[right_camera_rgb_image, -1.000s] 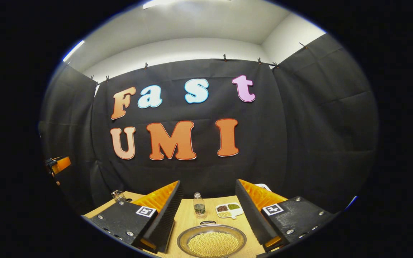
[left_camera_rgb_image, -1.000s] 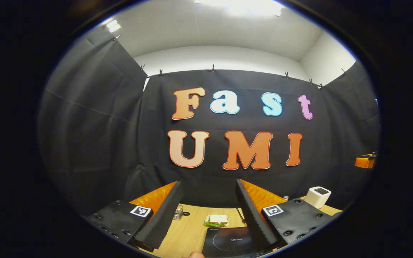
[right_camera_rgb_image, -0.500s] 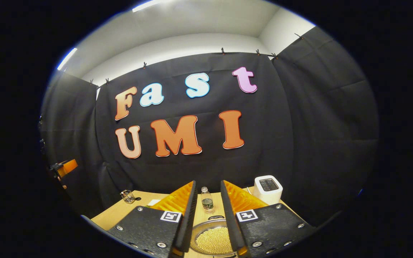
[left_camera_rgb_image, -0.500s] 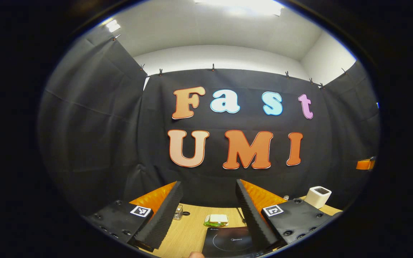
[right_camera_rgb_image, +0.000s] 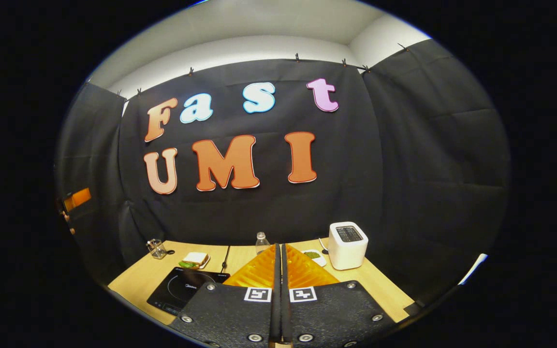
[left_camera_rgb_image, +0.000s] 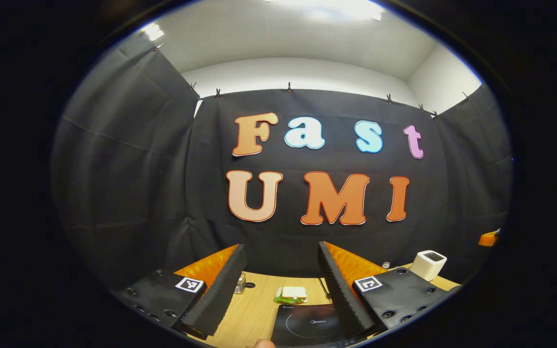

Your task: First push the handle of the pot to place it horizontally, then grasp the pot with both hands and set it on the induction cooktop.

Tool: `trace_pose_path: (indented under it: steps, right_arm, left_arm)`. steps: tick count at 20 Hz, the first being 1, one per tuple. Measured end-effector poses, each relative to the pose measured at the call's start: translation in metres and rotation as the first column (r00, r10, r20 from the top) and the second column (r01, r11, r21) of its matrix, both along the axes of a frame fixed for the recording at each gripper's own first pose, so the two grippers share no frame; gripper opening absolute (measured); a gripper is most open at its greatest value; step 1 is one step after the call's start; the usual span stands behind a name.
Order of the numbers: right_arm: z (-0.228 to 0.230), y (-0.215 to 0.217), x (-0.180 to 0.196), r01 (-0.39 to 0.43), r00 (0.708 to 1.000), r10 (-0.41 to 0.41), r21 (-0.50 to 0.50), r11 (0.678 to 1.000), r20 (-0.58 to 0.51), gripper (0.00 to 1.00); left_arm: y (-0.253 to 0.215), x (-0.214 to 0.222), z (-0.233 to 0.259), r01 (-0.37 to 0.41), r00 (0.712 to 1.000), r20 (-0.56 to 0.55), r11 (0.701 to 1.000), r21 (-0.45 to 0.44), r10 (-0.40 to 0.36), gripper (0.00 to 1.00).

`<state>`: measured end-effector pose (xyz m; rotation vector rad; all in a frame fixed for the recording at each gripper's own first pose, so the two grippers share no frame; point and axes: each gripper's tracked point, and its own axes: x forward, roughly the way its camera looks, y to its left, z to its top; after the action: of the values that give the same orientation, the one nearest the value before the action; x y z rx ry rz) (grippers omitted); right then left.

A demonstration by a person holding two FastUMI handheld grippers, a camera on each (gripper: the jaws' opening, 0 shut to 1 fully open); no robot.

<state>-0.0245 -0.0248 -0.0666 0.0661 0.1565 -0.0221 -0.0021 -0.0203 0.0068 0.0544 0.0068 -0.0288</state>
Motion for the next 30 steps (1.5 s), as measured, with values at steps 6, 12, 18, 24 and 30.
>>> trace_pose_path:
  steps: [6,12,18,24,30]
  right_arm:
    - [-0.066,0.022,-0.016,-0.051,0.991,0.048,-0.019,0.999,-0.128,0.0]
    - [-0.132,0.035,-0.04,-0.097,0.958,0.08,-0.047,0.994,-0.276,0.0]
    - [-0.199,0.047,-0.063,-0.146,0.893,0.118,-0.032,0.989,-0.434,0.0]
    - [-0.246,0.051,-0.079,-0.16,0.837,0.125,-0.019,0.987,-0.533,0.0]
    - [-0.28,0.05,-0.093,-0.154,0.781,0.124,0.004,0.988,-0.613,0.0]
  left_arm:
    - [-0.001,0.001,-0.006,0.0,1.0,-0.01,1.0,0.013,0.0,0.97]
    - [0.001,0.002,-0.013,0.0,1.0,-0.03,1.0,0.017,0.0,0.97]
    - [0.003,0.0,-0.011,-0.001,1.0,-0.027,1.0,0.016,0.001,0.98]
    - [0.003,-0.001,-0.014,-0.001,0.999,-0.032,1.0,0.029,0.002,0.98]
    - [0.006,-0.002,-0.018,-0.011,0.999,-0.041,1.0,0.016,0.012,0.99]
